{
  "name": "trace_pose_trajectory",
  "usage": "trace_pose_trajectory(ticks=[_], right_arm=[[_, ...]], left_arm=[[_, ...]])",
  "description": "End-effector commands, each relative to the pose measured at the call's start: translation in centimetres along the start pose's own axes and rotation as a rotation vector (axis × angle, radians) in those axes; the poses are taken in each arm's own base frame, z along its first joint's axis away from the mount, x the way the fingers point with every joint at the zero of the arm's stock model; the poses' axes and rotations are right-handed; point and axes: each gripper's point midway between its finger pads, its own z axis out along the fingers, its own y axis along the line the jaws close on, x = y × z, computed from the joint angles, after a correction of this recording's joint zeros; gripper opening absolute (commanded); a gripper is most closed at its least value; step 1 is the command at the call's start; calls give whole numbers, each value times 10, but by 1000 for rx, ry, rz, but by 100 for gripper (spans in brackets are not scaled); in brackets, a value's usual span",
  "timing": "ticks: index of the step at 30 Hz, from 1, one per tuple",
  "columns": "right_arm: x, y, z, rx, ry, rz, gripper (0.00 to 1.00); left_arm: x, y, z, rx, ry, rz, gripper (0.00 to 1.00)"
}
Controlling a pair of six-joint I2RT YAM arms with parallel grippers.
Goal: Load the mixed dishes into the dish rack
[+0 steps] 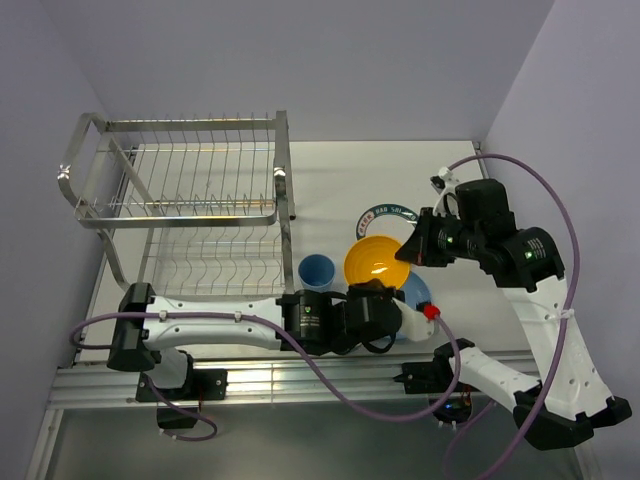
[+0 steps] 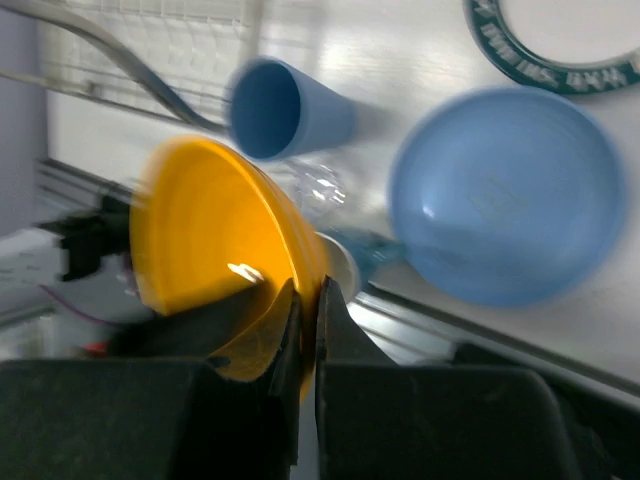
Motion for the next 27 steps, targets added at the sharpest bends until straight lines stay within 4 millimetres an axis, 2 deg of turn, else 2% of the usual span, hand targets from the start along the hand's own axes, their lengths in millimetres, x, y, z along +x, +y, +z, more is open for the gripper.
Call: trace_pose_trajectory(ticks=[1,5,6,7,8,9,11,12,14,15,17,18,19,20,21,22,24,26,27], right_arm=[[-5,6,-6,-25,-34,1,0],[-9,5,-11,-15,-62,-7,0],[-10,5,-14,-14,-71,-10,2],[-12,5,-16,-11,-80,-15,8],[-13,5,-18,-7,-92,-16,15],[-17,3,-21,11,-112,-17,38],[-19,0,-24,32,-128,-15,55],[-23,-2,-29,52,-153,-17,74],[-27,-5,-33,72,-179,-13,88],[-30,-7,-37,86,-200,-14,91],[-33,-9,-42,102,-225,-14,91],[-35,-9,-45,108,-238,-13,91],[-37,-11,-47,119,-250,-13,91],[-38,-11,-49,119,-259,-11,91],[-39,-10,-50,115,-271,-9,91],[-40,-9,-50,112,-277,-7,91],[-41,-9,-48,107,-282,-4,91],[-39,-9,-43,101,-272,-1,91],[-40,-8,-42,93,-279,0,91]], left_arm=[[-14,23,-11,-79,-41,-94,1],[-17,29,-20,-80,-61,-150,0],[-19,32,-24,-76,-75,-185,0],[-19,33,-26,-74,-77,-206,0],[-22,36,-30,-72,-90,-233,0],[-24,38,-35,-63,-100,-282,0],[-28,39,-44,-39,-125,-344,0],[-31,44,-53,-31,-148,-417,0],[-31,41,-63,7,-174,-475,0],[-33,47,-76,18,-210,-543,0],[-31,41,-85,49,-240,-608,0],[-32,50,-101,57,-284,-671,0],[-24,42,-103,74,-285,-679,0],[-25,44,-109,85,-311,-734,0],[-21,53,-123,83,-342,-776,0],[-11,48,-124,88,-331,-789,0],[1,60,-140,71,-360,-881,0],[18,57,-143,58,-351,-921,0],[26,65,-152,41,-364,-978,0]])
